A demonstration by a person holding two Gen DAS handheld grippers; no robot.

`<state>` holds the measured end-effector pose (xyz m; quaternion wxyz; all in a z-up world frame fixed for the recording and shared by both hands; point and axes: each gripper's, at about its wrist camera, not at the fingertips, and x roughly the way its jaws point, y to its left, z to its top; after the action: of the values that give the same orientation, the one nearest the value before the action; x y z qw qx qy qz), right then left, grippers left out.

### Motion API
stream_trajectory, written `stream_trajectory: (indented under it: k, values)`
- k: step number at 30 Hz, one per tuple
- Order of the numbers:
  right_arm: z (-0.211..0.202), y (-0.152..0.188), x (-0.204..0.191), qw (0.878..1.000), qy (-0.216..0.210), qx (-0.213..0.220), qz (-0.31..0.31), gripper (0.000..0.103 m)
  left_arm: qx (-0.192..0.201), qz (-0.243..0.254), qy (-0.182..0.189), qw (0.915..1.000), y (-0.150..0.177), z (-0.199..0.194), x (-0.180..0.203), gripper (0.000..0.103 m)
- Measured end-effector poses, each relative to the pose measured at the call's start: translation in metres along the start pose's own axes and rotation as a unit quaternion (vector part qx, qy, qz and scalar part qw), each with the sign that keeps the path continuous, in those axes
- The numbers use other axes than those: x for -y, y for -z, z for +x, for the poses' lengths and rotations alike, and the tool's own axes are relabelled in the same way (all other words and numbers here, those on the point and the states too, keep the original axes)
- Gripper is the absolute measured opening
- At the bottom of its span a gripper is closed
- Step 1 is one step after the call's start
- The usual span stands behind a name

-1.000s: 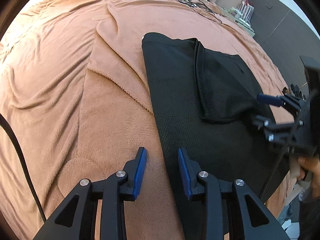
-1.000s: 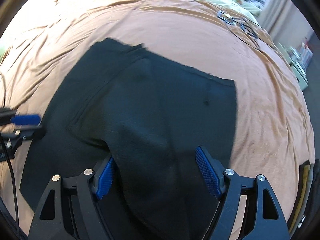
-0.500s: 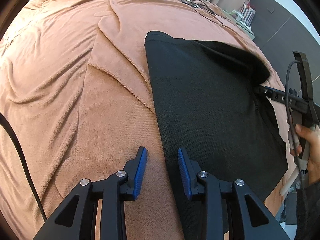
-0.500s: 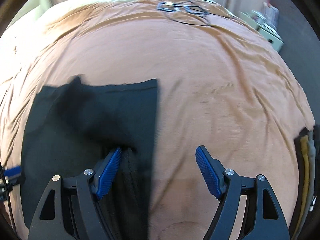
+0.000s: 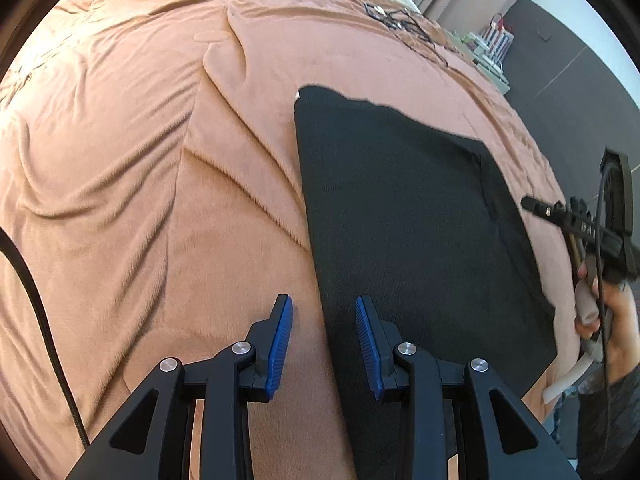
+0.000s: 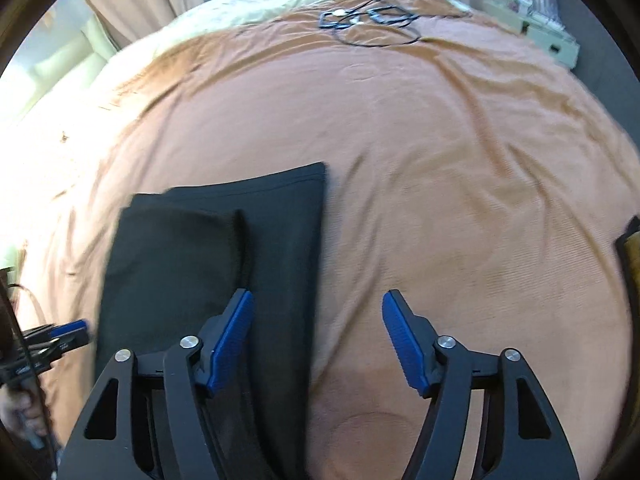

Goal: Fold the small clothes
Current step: 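Move both open grippers to the edge of the folded shirt, then close both grippers on the folded shirt's edge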

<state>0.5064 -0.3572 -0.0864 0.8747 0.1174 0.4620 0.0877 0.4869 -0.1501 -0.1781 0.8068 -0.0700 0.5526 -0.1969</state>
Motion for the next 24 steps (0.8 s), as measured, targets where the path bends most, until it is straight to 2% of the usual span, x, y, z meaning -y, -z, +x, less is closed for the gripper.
stream_trajectory:
  k: [3,5,11,14,19,24]
  values:
    - [0.007,-0.004,0.011,0.997,-0.07,-0.014,0.017,0.064,0.004,-0.007,0.011,0.9999,-0.01,-0.001,-0.001,0.035]
    - [0.013,-0.006,0.016,0.995,-0.098,-0.022,0.014,0.064,0.004,-0.012,0.015,0.9998,-0.015,0.001,-0.001,0.036]
    - [0.026,-0.015,0.034,0.995,-0.095,-0.026,0.014,0.064,0.001,-0.02,0.017,0.9997,-0.035,0.012,-0.007,0.039]
    - [0.03,-0.021,0.046,0.991,-0.123,-0.026,0.033,0.064,0.0,-0.028,0.017,0.9995,-0.043,0.021,-0.011,0.046]
    - [0.041,-0.03,0.058,0.985,-0.165,-0.021,0.043,0.064,0.009,-0.03,0.024,0.9992,-0.056,0.033,-0.015,0.046]
    - [0.055,-0.029,0.072,0.985,-0.164,-0.019,0.049,0.064,0.015,-0.043,0.033,0.9984,-0.07,0.041,-0.021,0.045]
